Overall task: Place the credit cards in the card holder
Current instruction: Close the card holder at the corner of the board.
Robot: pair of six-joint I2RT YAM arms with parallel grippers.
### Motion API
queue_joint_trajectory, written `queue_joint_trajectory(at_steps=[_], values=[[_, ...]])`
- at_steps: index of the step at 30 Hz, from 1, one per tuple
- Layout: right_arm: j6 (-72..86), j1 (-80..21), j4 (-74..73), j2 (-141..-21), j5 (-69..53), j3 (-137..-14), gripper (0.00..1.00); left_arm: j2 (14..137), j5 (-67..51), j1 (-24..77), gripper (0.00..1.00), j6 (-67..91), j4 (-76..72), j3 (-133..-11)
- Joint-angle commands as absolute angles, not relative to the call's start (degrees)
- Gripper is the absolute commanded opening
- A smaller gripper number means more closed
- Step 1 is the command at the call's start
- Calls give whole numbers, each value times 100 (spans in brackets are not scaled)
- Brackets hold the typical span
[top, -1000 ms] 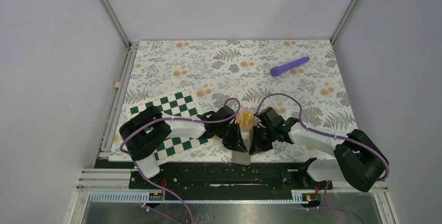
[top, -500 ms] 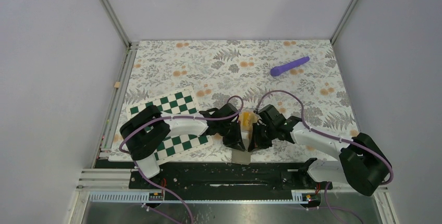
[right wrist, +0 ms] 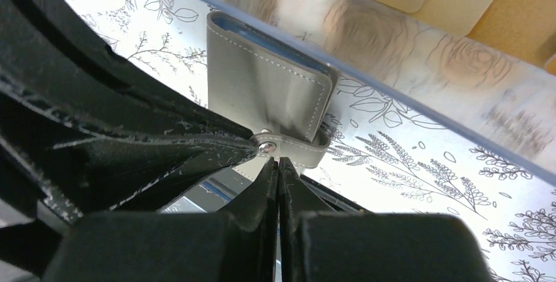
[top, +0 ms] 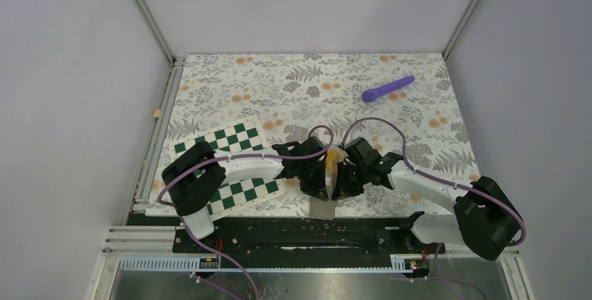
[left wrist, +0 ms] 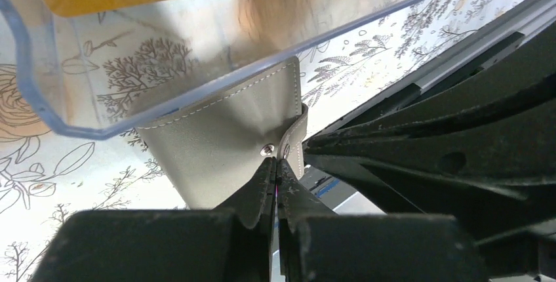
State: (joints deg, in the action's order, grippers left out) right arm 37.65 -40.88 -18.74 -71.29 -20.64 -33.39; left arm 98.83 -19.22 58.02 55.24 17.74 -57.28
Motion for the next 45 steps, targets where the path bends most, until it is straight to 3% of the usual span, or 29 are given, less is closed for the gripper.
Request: queue_joint_trajectory(at_steps=[1,12,29,45], values=[[3619,-4092,-1960,-7370,-1926,-3690,0,9958,-1544,5879,0,5254,2215,-6023],[3531,-4095,-1882,-8033,-1939,-3989,0,10027,-1333,5978,0,5211,2410,-6096],[3527,-4131,-1576,-7724,-2397,-3507,0,9949,-984,5968,0,5401,2413,-5916],[3586,-4454,-1554,-8426,-2008,-3591,0,10130,-1042,5968,0,5576,2296,-5749]])
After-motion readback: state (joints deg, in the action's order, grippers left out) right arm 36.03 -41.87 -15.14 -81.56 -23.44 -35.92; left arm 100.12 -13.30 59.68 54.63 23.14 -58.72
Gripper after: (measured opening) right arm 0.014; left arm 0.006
